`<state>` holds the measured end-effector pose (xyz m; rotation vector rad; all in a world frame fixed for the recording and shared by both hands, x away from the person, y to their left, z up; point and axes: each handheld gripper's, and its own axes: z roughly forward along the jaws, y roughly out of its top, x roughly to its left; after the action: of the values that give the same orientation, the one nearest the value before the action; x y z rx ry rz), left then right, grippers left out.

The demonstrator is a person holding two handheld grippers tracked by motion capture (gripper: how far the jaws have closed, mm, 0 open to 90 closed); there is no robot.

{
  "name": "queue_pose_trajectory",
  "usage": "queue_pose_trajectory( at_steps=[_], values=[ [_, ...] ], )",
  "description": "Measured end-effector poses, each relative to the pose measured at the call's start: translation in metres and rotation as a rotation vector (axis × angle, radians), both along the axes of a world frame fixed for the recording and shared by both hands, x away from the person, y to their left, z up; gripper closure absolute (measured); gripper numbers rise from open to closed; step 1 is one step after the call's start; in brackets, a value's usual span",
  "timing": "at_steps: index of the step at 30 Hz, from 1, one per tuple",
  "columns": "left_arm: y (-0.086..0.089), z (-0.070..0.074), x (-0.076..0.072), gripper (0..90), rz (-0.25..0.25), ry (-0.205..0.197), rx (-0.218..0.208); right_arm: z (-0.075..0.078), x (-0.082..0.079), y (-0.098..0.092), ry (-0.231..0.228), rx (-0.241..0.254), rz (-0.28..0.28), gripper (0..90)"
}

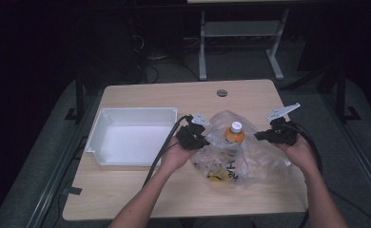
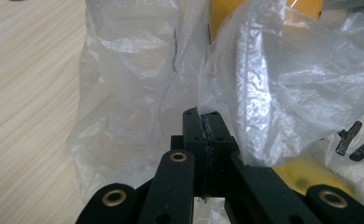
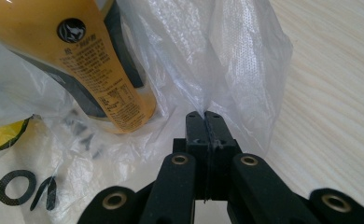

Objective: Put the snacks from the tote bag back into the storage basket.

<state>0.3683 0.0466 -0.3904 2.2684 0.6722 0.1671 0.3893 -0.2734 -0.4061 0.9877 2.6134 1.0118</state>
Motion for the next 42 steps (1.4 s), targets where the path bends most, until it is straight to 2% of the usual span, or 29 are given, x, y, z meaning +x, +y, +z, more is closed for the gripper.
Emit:
queue_pose_trajectory(
  at_steps=[6,9,12,15,18,23,24,29,34,40,42],
  values=[
    [0.001,-0.006,-0.003,89.9,-0.004,0.005,0.007,-0.003,0.001,0.002,0.01,-0.006,0.0,89.7],
    [0.002,-0.008,-0.004,89.9,-0.009,0.015,-0.005,-0.006,0.0,0.004,0.009,-0.023,0.007,89.6],
    [0.003,-0.011,-0.006,89.8,-0.005,0.018,-0.022,-0.009,-0.001,0.003,0.022,0.002,0.011,89.4],
    [0.004,-0.014,-0.008,89.9,-0.012,0.02,-0.007,-0.014,-0.002,0.001,0.032,0.004,0.019,89.1],
    [0.003,-0.018,-0.01,89.8,-0.006,0.021,-0.016,-0.015,-0.002,0.001,0.045,0.007,0.012,89.0],
    [0.002,-0.023,-0.014,89.8,-0.006,0.028,0.005,-0.019,-0.001,0.006,0.054,-0.02,0.015,89.2],
    [0.001,-0.023,-0.014,89.8,-0.018,0.027,0.023,-0.02,-0.001,0.007,0.06,-0.023,0.013,89.3],
    [-0.003,-0.031,-0.018,89.8,-0.025,0.026,0.049,-0.028,-0.001,0.009,0.067,-0.061,0.015,89.5],
    [-0.006,-0.041,-0.02,89.8,-0.022,0.037,0.068,-0.039,0.0,0.009,0.091,-0.06,0.001,89.6],
    [-0.008,-0.051,-0.021,89.7,-0.01,0.035,0.086,-0.044,0.003,0.01,0.085,-0.091,-0.004,89.7],
    [-0.009,-0.055,-0.023,89.7,-0.01,0.032,0.105,-0.045,0.003,0.009,0.083,-0.105,-0.017,89.8]
  ],
)
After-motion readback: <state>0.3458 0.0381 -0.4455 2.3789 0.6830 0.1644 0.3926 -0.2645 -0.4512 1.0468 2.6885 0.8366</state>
